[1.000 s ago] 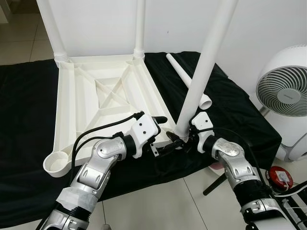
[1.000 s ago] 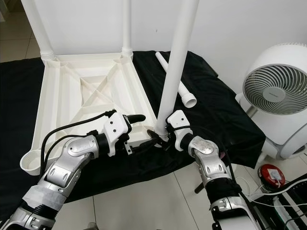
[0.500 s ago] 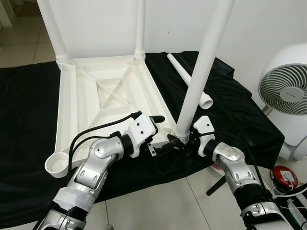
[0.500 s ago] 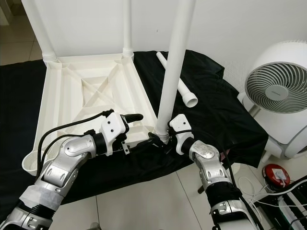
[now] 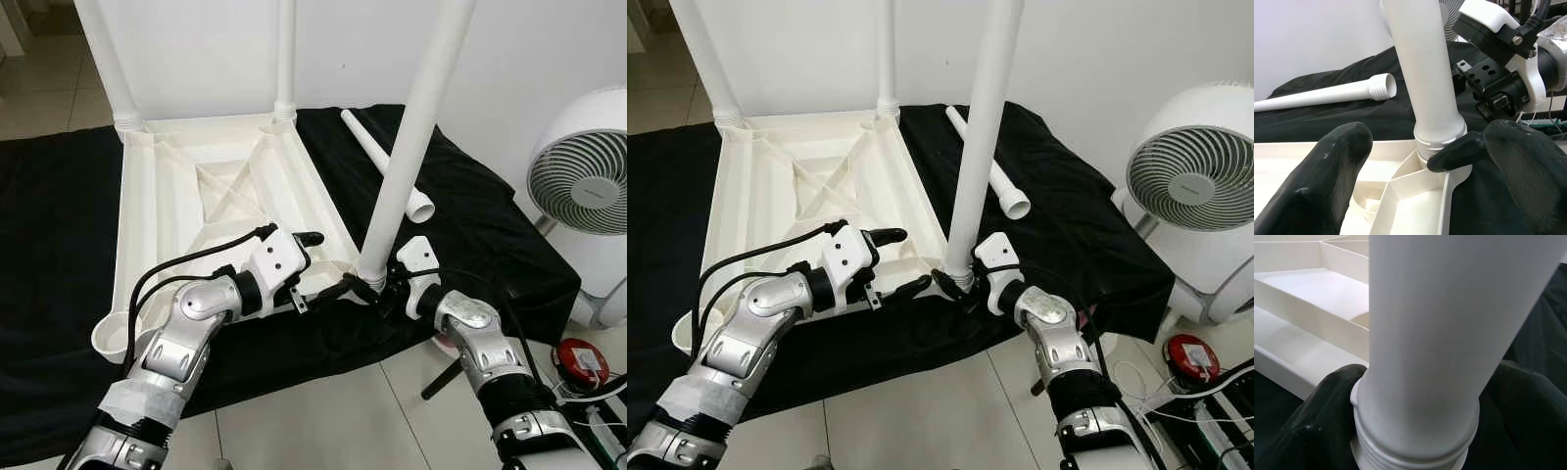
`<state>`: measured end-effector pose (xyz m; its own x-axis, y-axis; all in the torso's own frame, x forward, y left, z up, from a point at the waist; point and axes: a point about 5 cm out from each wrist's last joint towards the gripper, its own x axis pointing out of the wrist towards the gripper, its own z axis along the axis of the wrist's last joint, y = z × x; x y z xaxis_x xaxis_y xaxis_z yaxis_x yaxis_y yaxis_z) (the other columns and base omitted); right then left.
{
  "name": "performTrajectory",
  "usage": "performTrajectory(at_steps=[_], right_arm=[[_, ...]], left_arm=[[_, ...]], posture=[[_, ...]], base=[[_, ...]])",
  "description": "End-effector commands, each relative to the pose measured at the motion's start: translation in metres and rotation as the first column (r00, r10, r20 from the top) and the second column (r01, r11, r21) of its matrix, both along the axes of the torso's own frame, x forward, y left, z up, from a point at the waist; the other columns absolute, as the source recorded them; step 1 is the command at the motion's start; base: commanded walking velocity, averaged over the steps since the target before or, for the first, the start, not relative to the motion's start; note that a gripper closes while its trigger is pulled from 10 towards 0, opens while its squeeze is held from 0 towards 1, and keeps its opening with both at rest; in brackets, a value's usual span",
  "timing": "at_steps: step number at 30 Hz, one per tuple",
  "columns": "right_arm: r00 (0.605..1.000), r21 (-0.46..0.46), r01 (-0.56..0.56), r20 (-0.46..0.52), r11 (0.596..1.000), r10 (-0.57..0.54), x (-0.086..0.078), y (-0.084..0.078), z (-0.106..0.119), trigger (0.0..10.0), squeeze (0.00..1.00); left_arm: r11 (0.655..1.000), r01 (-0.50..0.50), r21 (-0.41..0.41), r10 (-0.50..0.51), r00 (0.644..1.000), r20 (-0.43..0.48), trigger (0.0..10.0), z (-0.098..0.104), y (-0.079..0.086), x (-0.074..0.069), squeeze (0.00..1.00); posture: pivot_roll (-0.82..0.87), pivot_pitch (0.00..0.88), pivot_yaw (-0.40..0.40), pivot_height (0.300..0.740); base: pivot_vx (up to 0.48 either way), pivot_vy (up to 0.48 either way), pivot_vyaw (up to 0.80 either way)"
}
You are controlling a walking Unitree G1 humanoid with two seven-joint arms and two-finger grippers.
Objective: Building children table
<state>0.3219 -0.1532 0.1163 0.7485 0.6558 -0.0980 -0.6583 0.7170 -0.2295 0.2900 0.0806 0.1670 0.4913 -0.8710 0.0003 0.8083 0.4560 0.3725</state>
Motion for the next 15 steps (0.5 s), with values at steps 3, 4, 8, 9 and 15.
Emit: performTrajectory(at_steps=[3,4,8,9,15], right_arm=[[1.000,-0.006,-0.011,-0.002,1.000,0.011,0.0008,-0.0019,0.0063,10.0,0.00],[1.000,-0.006,-0.011,-0.002,1.000,0.011,0.0008,-0.0019,0.0063,10.0,0.00],[1.000,-0.008,0.003,-0.003,1.000,-0.003,0.0017,-0.0043,0.0056,10.0,0.00],[1.000,-0.006,0.007,0.002,1.000,-0.007,0.0021,-0.0045,0.0062,10.0,0.00],[0.999,0.015,0.021,0.039,1.000,-0.022,0.0017,0.0002,0.0081,10.0,0.00]], left_arm=[[1.000,-0.012,0.003,0.012,1.000,0.012,10.0,0.0015,0.0006,0.0047,0.00],[1.000,-0.012,0.003,0.012,1.000,0.012,10.0,0.0015,0.0006,0.0047,0.00],[1.000,-0.012,0.001,0.012,1.000,0.013,10.0,0.0021,-0.0004,0.0061,0.00],[1.000,-0.012,0.001,0.012,1.000,0.014,10.0,0.0027,-0.0009,0.0067,0.00],[1.000,0.000,0.005,0.000,1.000,0.001,10.0,0.0017,-0.0031,0.0044,0.00]], posture=[[-0.06,0.000,-0.049,0.740],[-0.06,0.000,-0.049,0.740],[-0.06,0.000,-0.065,0.740],[-0.05,0.000,-0.078,0.740],[-0.04,0.000,-0.053,0.740]], base=[[0.000,0.000,0.00],[0.000,0.000,0.00],[0.000,0.000,0.00],[0.000,0.000,0.00],[0.000,0.000,0.00]])
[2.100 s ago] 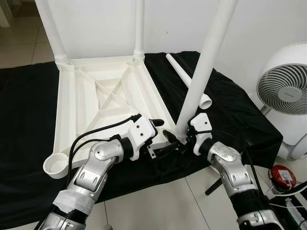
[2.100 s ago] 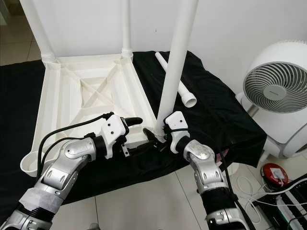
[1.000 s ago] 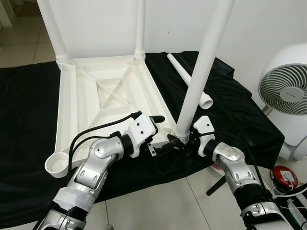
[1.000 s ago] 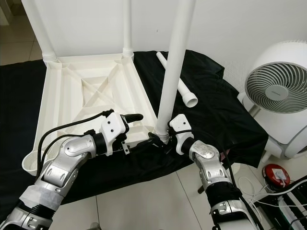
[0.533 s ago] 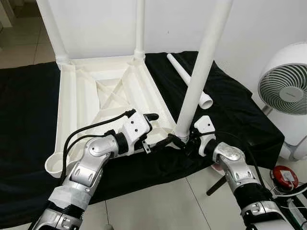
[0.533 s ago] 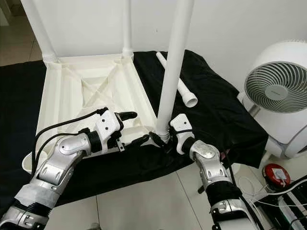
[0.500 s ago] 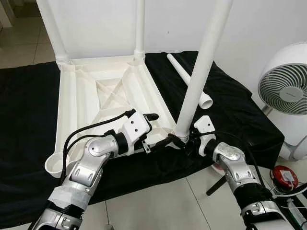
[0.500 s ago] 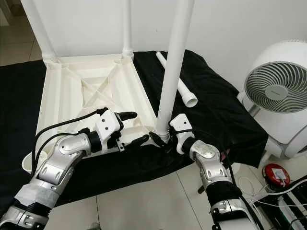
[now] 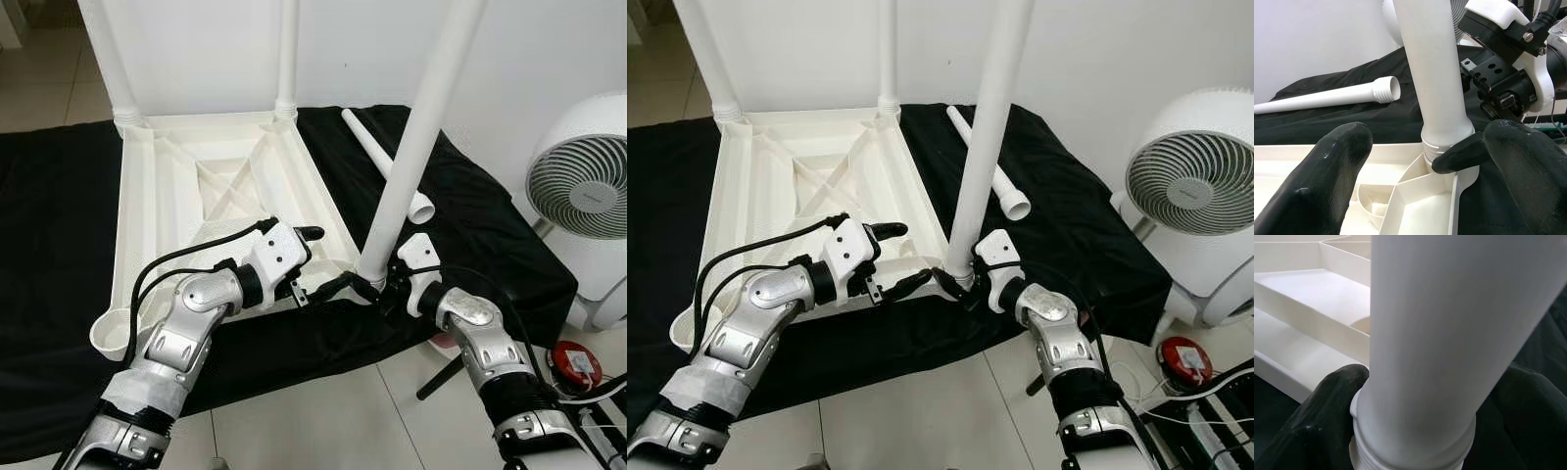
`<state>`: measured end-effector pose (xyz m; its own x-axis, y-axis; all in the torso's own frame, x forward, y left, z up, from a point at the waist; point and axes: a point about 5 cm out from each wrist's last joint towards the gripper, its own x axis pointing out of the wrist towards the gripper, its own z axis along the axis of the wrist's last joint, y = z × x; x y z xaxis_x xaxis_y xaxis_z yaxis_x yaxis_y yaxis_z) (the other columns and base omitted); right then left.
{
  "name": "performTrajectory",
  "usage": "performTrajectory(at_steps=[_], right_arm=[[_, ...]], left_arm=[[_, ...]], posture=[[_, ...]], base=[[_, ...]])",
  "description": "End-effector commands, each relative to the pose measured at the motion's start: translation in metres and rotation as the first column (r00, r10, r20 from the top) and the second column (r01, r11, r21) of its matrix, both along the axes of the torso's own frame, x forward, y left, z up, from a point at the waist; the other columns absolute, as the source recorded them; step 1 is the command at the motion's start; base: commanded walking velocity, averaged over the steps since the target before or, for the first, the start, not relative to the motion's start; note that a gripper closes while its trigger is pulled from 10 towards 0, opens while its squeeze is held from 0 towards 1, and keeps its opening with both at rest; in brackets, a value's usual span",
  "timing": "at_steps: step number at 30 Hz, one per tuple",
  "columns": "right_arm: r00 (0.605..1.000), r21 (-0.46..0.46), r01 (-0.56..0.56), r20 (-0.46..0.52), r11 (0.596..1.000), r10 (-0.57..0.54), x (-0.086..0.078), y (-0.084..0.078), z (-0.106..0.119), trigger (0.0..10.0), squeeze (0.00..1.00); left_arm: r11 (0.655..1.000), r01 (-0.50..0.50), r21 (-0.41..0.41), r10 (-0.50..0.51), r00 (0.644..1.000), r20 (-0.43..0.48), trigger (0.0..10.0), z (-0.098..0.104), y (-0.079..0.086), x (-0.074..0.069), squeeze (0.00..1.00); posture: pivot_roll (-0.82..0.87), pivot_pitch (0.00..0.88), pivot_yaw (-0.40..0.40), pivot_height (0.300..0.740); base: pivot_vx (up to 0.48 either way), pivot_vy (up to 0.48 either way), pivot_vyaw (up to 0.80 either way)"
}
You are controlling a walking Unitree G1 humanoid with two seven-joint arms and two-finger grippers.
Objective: Building children table
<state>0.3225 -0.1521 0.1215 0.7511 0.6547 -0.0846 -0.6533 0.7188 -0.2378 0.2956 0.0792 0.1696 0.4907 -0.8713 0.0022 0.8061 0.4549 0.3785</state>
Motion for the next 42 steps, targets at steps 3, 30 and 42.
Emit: performTrajectory(at_steps=[3,30,42], right_arm=[[0.999,0.037,0.038,0.026,0.999,-0.038,0.000,0.003,0.001,10.0,0.00],[0.996,0.070,-0.080,0.046,0.994,0.077,0.011,0.007,0.010,0.0,0.00],[0.999,0.115,-0.046,-0.007,0.992,0.047,0.006,0.011,-0.003,10.0,0.00]], left_arm=[[1.000,0.000,0.001,0.000,1.000,-0.025,10.0,-0.004,-0.002,-0.005,0.00],[0.999,0.047,0.014,-0.046,0.995,-0.084,10.0,-0.015,-0.007,-0.020,0.00],[0.999,0.033,0.028,-0.031,0.997,-0.066,10.0,-0.011,-0.003,-0.018,0.00]], posture=[[-0.04,0.000,-0.049,0.740],[-0.02,0.000,-0.059,0.740],[0.00,0.000,-0.056,0.740]], base=[[0.000,0.000,0.00],[0.000,0.000,0.00],[0.000,0.000,0.00]])
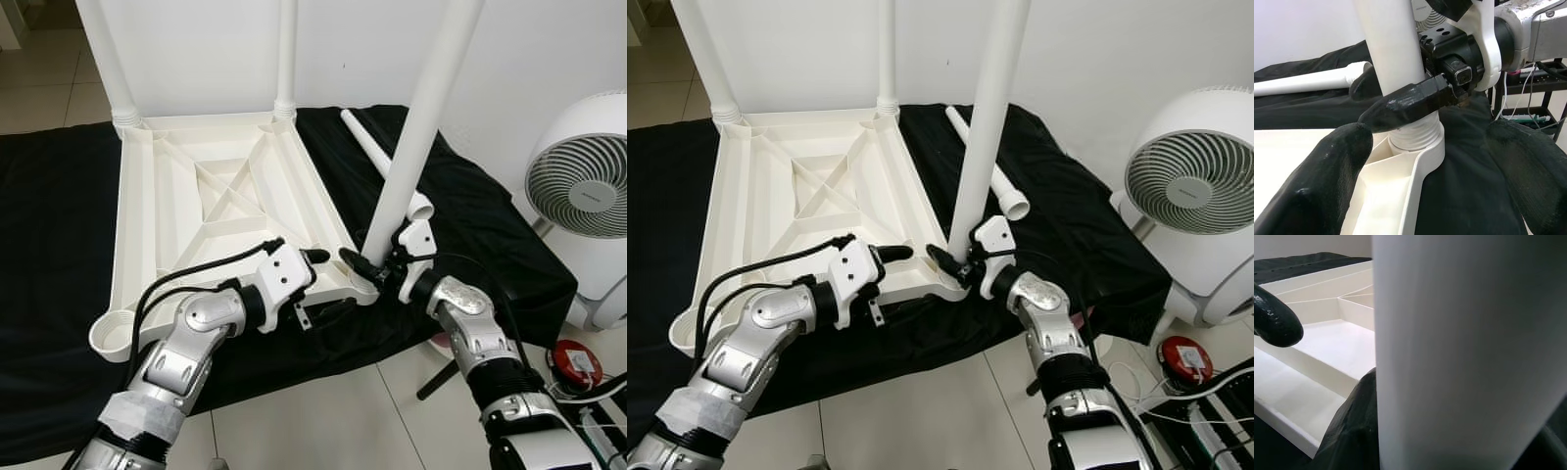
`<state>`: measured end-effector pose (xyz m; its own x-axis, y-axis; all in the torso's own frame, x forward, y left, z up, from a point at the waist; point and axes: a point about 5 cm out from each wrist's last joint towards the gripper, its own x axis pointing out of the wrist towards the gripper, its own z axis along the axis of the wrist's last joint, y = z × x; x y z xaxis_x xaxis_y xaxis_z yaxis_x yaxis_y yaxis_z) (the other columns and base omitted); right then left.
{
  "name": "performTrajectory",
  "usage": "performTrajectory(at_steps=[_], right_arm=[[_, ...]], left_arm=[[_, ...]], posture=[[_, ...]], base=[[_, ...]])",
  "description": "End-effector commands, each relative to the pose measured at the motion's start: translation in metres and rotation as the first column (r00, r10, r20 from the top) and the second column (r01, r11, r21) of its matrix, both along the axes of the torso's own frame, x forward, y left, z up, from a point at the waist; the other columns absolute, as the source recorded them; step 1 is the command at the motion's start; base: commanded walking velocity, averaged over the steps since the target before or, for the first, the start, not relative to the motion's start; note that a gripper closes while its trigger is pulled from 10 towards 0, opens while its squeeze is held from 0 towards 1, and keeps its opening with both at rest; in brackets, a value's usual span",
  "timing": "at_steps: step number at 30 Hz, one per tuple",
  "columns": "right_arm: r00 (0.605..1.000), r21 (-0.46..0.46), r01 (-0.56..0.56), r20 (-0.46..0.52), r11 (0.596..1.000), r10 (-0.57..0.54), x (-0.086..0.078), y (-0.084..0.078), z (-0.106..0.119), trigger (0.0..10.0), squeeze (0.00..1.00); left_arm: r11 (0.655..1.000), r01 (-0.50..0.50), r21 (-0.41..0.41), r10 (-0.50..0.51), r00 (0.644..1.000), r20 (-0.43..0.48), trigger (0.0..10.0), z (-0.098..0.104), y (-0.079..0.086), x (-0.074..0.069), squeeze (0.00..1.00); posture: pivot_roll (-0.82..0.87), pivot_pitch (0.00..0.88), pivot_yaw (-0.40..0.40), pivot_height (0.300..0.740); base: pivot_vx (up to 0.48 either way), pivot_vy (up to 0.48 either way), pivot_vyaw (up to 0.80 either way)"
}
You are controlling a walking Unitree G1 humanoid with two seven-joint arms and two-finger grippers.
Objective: Building children table
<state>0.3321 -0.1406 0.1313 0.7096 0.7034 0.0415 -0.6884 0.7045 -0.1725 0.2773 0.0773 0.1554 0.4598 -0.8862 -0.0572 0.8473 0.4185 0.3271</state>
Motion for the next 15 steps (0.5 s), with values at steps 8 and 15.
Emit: performTrajectory(at_steps=[8,15], right_arm=[[0.984,0.018,0.176,-0.020,0.984,-0.175,-0.007,0.012,-0.008,10.0,0.00],[0.945,0.097,0.325,-0.067,0.941,-0.319,-0.017,0.028,-0.008,10.0,0.00]], left_arm=[[1.000,-0.007,0.007,0.006,1.000,0.016,10.0,0.006,0.001,0.000,0.00],[1.000,-0.016,0.006,0.016,1.000,0.018,10.0,0.005,0.001,0.002,0.00]], posture=[[0.00,0.000,-0.053,0.740],[0.00,0.000,-0.061,0.740]], base=[[0.000,0.000,0.00],[0.000,0.000,0.00]])
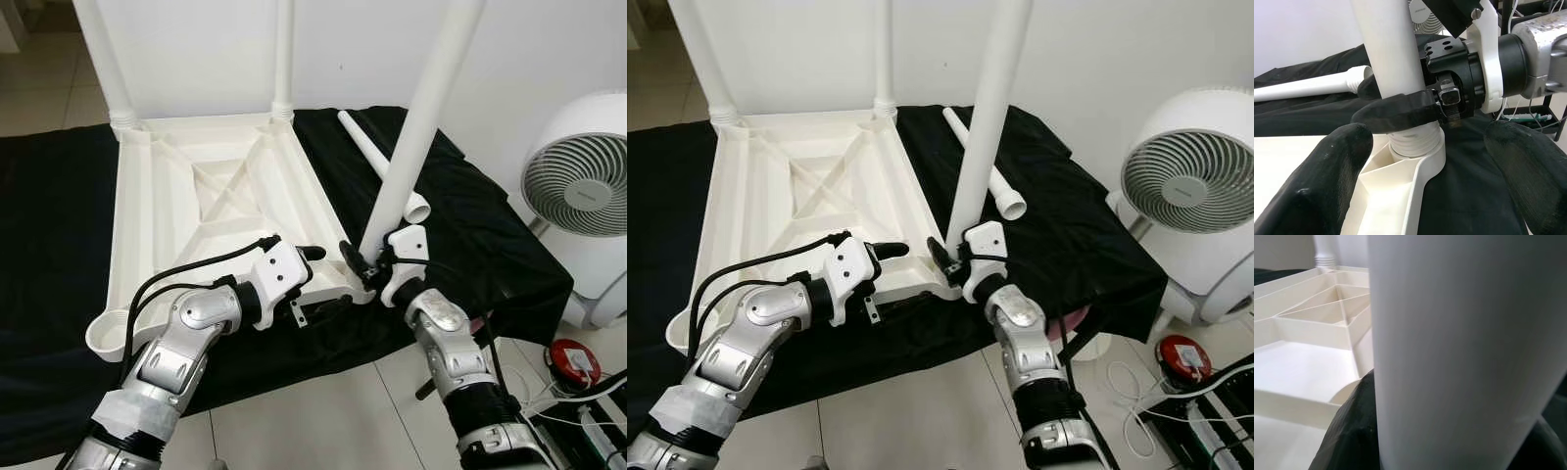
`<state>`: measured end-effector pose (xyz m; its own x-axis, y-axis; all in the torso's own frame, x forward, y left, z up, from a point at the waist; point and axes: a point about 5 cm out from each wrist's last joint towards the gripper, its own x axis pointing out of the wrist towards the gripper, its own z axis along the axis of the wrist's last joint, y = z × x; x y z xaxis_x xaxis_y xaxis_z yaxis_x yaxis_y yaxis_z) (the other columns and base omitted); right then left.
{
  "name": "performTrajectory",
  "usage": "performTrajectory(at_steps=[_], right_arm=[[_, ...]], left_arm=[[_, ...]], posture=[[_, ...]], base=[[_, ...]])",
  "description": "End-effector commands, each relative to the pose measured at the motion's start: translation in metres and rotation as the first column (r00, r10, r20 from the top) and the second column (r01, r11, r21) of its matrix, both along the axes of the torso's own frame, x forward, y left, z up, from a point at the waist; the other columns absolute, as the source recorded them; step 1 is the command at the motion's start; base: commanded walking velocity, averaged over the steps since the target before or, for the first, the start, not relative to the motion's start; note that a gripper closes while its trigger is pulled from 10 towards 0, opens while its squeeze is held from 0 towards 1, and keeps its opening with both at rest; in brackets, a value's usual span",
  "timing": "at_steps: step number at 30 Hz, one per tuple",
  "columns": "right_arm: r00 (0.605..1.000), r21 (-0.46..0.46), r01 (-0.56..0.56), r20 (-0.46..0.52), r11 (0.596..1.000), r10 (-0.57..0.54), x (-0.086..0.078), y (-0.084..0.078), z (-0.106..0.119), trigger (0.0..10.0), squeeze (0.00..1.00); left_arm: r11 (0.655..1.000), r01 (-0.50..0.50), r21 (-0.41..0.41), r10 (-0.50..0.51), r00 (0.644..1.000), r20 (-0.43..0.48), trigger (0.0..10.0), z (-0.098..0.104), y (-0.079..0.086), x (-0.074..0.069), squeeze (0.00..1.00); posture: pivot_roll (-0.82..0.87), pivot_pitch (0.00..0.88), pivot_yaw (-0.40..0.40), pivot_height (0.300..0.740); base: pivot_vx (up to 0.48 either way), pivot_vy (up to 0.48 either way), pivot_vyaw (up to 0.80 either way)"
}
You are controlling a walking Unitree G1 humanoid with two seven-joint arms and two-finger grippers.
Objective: Building children table
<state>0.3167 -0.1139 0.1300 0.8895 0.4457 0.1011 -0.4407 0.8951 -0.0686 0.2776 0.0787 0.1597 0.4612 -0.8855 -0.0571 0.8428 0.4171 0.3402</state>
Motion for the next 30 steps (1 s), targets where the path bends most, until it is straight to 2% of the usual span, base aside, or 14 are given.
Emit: performTrajectory(at_steps=[1,2,4,6,7,16,17,20,21,22,23,24,29,30], right_arm=[[0.997,0.006,0.058,-0.054,0.998,-0.058,-0.003,0.002,-0.008,10.0,0.00],[0.997,0.006,0.058,-0.054,0.998,-0.058,-0.003,0.002,-0.008,10.0,0.00],[0.977,0.031,0.199,-0.082,0.980,-0.196,-0.007,0.004,-0.012,10.0,0.00],[0.977,0.031,0.199,-0.082,0.980,-0.196,-0.007,0.004,-0.012,10.0,0.00],[0.961,0.045,0.265,-0.099,0.963,-0.260,-0.009,0.005,-0.013,10.0,0.00],[0.946,0.099,0.314,-0.114,0.944,-0.303,-0.013,0.011,-0.007,10.0,0.00],[0.951,0.115,0.300,-0.117,0.947,-0.287,-0.014,0.009,-0.006,10.0,1.00],[0.957,0.129,0.282,-0.103,0.951,-0.270,-0.014,0.007,-0.004,10.0,1.00],[0.978,0.157,0.200,-0.084,0.967,-0.189,-0.015,0.007,0.001,10.0,1.00],[0.978,0.157,0.200,-0.084,0.967,-0.189,-0.015,0.007,0.001,10.0,1.00],[0.990,0.174,0.129,-0.073,0.976,-0.118,-0.016,0.004,0.003,10.0,1.00],[0.997,0.163,0.067,-0.051,0.984,-0.059,-0.017,0.000,0.004,10.0,0.00],[0.999,0.139,0.019,-0.045,0.990,-0.013,-0.018,-0.007,0.005,10.0,0.00],[0.999,0.095,-0.029,-0.032,0.995,0.032,-0.018,-0.011,0.005,10.0,0.00]], left_arm=[[1.000,-0.016,-0.001,0.016,1.000,0.007,10.0,0.000,0.000,0.002,0.00],[1.000,-0.016,-0.001,0.016,1.000,0.007,10.0,0.000,0.000,0.002,0.00],[1.000,-0.017,-0.002,0.017,1.000,0.010,10.0,0.000,0.000,0.003,0.00],[1.000,-0.017,-0.002,0.017,1.000,0.010,10.0,0.000,0.000,0.003,0.00],[1.000,-0.017,-0.002,0.017,1.000,0.009,10.0,0.000,0.000,0.003,0.00],[1.000,-0.020,-0.012,0.020,1.000,0.001,10.0,-0.003,-0.001,0.003,0.00],[1.000,-0.021,-0.014,0.021,1.000,0.001,10.0,-0.003,-0.001,0.003,0.00],[1.000,-0.021,-0.015,0.021,1.000,0.000,10.0,-0.003,-0.001,0.003,0.00],[1.000,-0.022,-0.016,0.022,1.000,0.000,10.0,-0.003,-0.002,0.003,0.00],[1.000,-0.022,-0.016,0.022,1.000,0.000,10.0,-0.003,-0.002,0.003,0.00],[1.000,-0.025,-0.018,0.025,1.000,0.001,10.0,-0.002,-0.001,0.003,0.00],[0.999,-0.026,-0.019,0.026,1.000,0.002,10.0,-0.001,-0.002,0.002,0.00],[0.999,-0.026,-0.020,0.026,1.000,0.004,10.0,0.000,-0.002,0.002,0.00],[1.000,-0.024,-0.017,0.024,1.000,0.004,10.0,-0.001,-0.002,0.001,0.00]], posture=[[-0.01,0.000,-0.062,0.740],[-0.01,0.000,-0.062,0.740],[-0.01,0.000,-0.068,0.740],[-0.01,0.000,-0.068,0.740],[-0.01,0.000,-0.072,0.740],[-0.02,0.000,-0.077,0.740],[-0.02,0.000,-0.077,0.740],[-0.02,0.000,-0.076,0.740],[-0.02,0.000,-0.076,0.740],[-0.02,0.000,-0.076,0.740],[-0.02,0.000,-0.076,0.740],[-0.02,0.000,-0.074,0.740],[-0.02,0.000,-0.073,0.740],[-0.01,0.000,-0.072,0.740]], base=[[0.000,0.000,0.00],[0.000,0.000,0.00],[0.000,0.000,0.00],[0.000,0.000,0.00],[0.000,0.000,0.00],[0.000,0.000,0.00],[0.000,0.000,0.00],[0.000,0.000,0.00],[0.000,0.000,0.00],[0.000,0.000,0.00],[0.000,0.000,0.00],[0.000,0.000,0.00],[0.000,0.000,0.00],[0.000,0.000,0.00]])
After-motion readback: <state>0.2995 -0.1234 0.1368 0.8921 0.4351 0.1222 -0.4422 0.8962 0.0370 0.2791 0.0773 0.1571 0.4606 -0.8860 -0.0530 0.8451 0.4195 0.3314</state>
